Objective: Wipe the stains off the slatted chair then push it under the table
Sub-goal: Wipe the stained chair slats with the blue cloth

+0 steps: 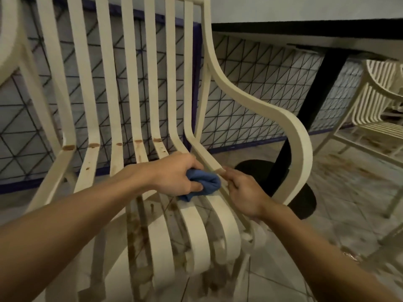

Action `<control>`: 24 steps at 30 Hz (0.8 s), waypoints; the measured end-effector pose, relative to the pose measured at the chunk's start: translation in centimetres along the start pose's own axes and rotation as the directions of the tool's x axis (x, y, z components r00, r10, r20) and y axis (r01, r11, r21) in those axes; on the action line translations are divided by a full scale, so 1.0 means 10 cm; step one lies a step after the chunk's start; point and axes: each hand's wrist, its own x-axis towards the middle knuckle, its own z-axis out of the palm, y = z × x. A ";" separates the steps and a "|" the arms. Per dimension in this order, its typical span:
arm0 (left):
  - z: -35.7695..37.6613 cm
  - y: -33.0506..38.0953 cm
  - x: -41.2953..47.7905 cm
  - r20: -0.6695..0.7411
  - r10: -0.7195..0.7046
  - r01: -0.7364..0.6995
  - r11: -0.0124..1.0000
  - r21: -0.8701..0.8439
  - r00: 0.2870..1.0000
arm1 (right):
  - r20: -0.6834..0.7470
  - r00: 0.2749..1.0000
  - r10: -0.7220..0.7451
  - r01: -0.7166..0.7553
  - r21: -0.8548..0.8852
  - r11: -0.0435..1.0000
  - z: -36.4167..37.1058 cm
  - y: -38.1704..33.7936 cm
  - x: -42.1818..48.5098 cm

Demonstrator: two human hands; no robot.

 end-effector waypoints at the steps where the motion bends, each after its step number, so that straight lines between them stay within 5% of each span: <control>1: 0.01 0.07 -0.04 0.033 0.015 -0.015 1.000 -0.002 0.999 | -0.002 1.000 -0.005 0.005 0.007 1.000 -0.01 0.00 -0.01; 10: -0.03 0.36 0.09 0.024 -0.079 0.070 0.963 0.260 0.997 | -0.005 0.998 -0.058 0.058 0.111 0.992 -0.05 0.00 -0.03; 18: 0.01 0.53 -0.10 0.203 0.006 -0.051 0.975 0.216 0.979 | 0.019 1.000 -0.015 0.013 0.105 0.994 -0.07 0.01 -0.07; 24: -0.03 0.28 -0.01 0.018 -0.092 0.084 0.963 0.254 0.996 | -0.009 1.000 0.027 -0.025 0.137 0.990 -0.02 0.02 -0.05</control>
